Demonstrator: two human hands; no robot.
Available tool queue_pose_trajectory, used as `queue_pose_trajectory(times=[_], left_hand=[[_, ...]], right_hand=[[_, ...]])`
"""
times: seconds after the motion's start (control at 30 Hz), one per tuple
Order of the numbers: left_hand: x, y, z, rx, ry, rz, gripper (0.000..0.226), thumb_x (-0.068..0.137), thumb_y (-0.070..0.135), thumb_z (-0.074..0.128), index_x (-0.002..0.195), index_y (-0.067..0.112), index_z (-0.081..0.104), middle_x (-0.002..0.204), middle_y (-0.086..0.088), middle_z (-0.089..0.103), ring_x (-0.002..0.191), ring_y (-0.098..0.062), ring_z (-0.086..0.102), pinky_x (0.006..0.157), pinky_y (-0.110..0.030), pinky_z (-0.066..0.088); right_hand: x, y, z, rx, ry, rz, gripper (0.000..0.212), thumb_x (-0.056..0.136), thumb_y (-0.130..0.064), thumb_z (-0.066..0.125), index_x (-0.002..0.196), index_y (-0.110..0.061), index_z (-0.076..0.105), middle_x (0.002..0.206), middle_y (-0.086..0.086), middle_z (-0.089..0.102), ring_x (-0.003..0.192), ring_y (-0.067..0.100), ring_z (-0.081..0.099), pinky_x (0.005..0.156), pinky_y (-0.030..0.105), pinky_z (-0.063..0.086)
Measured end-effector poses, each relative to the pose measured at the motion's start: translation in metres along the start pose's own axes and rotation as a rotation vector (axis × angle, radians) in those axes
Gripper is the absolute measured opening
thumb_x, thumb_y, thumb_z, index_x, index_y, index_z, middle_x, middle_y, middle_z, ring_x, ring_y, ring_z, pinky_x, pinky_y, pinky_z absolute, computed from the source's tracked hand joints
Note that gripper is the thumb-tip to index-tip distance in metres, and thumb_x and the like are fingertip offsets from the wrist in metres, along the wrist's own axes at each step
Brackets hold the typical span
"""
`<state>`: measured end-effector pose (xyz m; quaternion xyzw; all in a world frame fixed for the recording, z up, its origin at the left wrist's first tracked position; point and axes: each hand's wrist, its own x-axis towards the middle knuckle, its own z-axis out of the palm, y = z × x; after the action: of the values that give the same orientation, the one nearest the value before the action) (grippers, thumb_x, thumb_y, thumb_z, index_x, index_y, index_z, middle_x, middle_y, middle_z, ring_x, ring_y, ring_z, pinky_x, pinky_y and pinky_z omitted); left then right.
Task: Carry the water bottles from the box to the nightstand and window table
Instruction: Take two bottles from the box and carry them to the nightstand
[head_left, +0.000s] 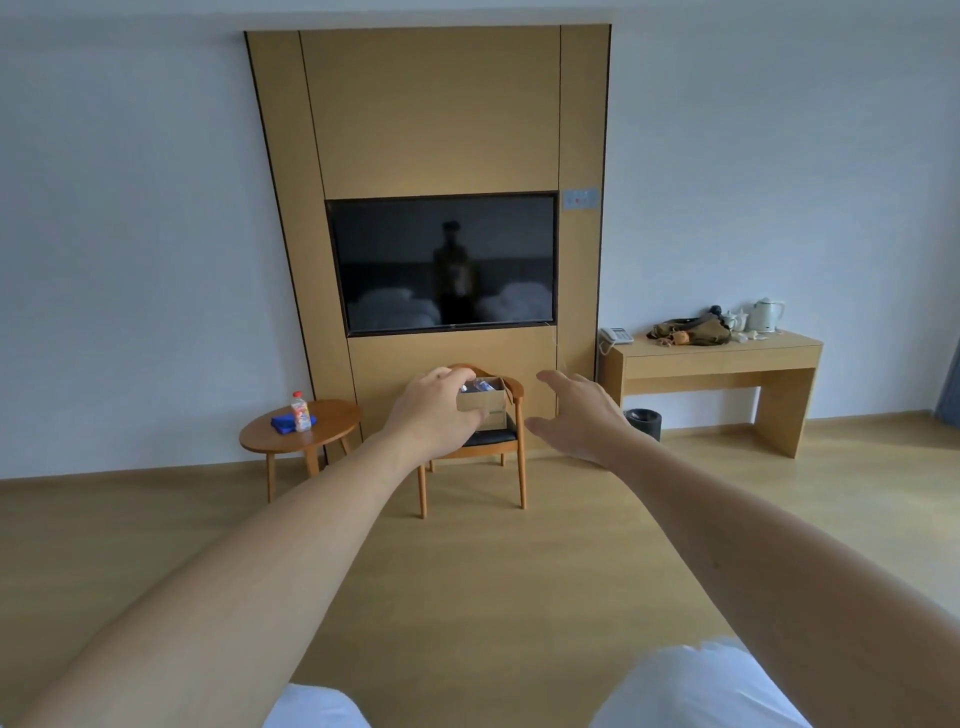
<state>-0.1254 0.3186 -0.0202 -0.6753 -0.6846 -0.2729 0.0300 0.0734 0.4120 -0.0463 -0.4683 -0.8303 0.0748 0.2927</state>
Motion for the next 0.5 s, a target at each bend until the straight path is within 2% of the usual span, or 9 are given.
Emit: queue_pose_trajectory(times=[0.07,0.17,0.5], left_hand=[[0.038,-0.008,0.022,0.009,0.013,-0.009,0.055,0.099,0.042,0.062,0.149,0.024,0.048,0.146,-0.001,0.051,0.132,-0.025,0.047,0.106,-0.048,0.049],[0.097,-0.018,0.055,0.006,0.027,-0.032,0.055,0.099,0.042,0.063,0.149,0.024,0.048,0.145,-0.001,0.052,0.13,-0.024,0.047,0.104,-0.046,0.05],[0.274,-0.05,0.126,0.024,-0.01,-0.093,0.054,0.099,0.042,0.063,0.147,0.023,0.049,0.146,-0.001,0.052,0.133,-0.024,0.046,0.103,-0.045,0.051]], right_hand=[[0.037,0.024,0.015,-0.001,-0.002,-0.017,0.067,0.086,-0.042,0.072,0.145,-0.029,0.044,0.134,0.005,0.059,0.104,0.021,0.05,0.068,0.025,0.039],[0.098,0.061,0.029,0.011,-0.017,-0.03,0.073,0.088,-0.044,0.072,0.151,-0.029,0.039,0.141,0.005,0.055,0.122,0.028,0.053,0.081,0.03,0.041],[0.276,0.145,0.072,0.034,-0.1,-0.05,0.071,0.089,-0.041,0.071,0.151,-0.028,0.039,0.14,0.005,0.056,0.12,0.027,0.055,0.079,0.029,0.04]])
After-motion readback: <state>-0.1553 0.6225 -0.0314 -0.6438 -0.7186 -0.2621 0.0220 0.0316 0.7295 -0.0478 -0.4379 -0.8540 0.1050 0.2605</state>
